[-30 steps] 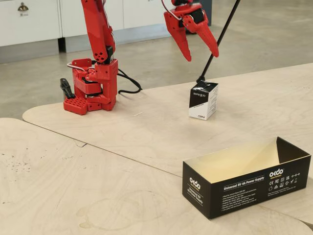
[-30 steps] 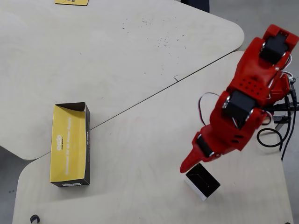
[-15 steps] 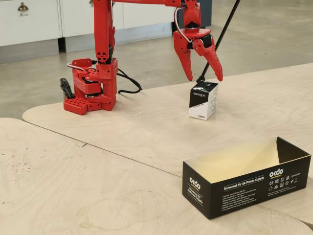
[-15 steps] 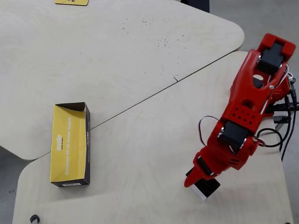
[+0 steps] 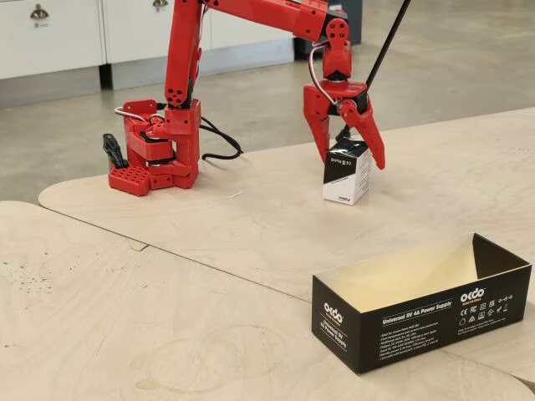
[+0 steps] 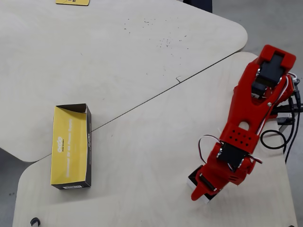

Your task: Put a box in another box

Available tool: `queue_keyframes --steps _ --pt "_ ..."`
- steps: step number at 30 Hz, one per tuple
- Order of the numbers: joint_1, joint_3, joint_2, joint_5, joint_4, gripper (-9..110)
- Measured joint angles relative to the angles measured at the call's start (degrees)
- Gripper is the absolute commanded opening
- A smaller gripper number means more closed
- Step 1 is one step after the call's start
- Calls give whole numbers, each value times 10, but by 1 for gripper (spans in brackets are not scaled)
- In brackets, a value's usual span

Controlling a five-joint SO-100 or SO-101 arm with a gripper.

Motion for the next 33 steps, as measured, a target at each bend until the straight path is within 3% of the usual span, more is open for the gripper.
queue_keyframes --steps 4,12,21,33 --pt "0 0 -5 -22 -4 16" --pt "44 -27 -5 -91 54 11" --pt "218 -311 3 -228 186 10" --pt "350 -549 -159 -243 51 10"
